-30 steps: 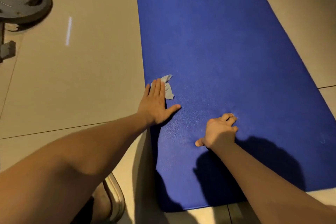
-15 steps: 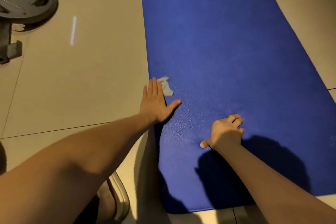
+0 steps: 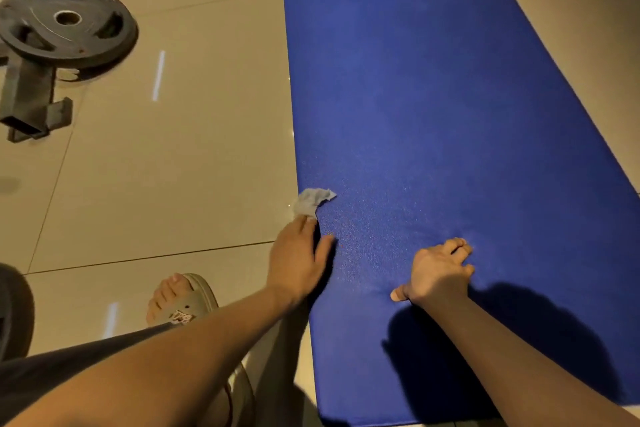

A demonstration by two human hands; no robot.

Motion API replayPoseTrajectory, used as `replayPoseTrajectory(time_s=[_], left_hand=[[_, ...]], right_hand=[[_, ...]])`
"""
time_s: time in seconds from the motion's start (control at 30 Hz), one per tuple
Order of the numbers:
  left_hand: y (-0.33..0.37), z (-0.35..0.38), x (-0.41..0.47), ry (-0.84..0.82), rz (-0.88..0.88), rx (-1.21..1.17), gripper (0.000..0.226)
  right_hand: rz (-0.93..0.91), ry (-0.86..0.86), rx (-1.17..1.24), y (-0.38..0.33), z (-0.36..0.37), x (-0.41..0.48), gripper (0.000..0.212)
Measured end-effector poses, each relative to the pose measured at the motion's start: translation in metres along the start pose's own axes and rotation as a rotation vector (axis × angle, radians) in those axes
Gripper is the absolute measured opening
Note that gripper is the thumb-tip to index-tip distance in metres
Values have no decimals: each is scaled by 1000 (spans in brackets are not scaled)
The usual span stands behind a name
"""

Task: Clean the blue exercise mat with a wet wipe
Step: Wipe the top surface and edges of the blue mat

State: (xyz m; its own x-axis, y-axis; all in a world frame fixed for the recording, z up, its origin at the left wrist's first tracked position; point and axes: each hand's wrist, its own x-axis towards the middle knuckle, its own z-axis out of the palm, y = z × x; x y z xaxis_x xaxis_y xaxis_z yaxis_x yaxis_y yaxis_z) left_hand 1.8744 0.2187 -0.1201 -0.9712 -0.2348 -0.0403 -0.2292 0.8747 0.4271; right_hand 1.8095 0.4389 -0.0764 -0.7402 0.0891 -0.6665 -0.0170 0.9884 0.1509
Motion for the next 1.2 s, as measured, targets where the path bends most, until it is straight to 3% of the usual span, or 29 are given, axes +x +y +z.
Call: replayPoseTrajectory(time_s=[0.1,0.27,0.37,0.5,0.67,0.8,0.87,1.03,1.2], left_hand=[[-12,-17,40,18,-114,-16,22],[-22,-27,80,-111,-174,-139,31],[-28,-22,93,-133,-262,-212,17],[-23,-24,119,-41,-408,-287,9],[-36,-16,136,39,-645,-601,7],[-30,-27,132,78,-656,-645,50],[-30,-30,136,79,-712,-664,57],[-18,-32,142,-10,-862,-732,34],[-18,-30,107,16,-774,-780,18]], right_hand=[[4,-11,-5,-1,-1,1,119],[15,-47,-5,-1,-2,4,124],[19,-52,-6,-3,-3,5,122],[26,-34,-27,-4,-2,4,123],[27,-32,-21,-4,-2,4,125],[31,-39,-20,-5,-3,4,124],[30,-40,-23,-5,-3,3,123],[42,-34,-27,-5,-4,2,123],[33,-41,-23,-5,-6,0,121]])
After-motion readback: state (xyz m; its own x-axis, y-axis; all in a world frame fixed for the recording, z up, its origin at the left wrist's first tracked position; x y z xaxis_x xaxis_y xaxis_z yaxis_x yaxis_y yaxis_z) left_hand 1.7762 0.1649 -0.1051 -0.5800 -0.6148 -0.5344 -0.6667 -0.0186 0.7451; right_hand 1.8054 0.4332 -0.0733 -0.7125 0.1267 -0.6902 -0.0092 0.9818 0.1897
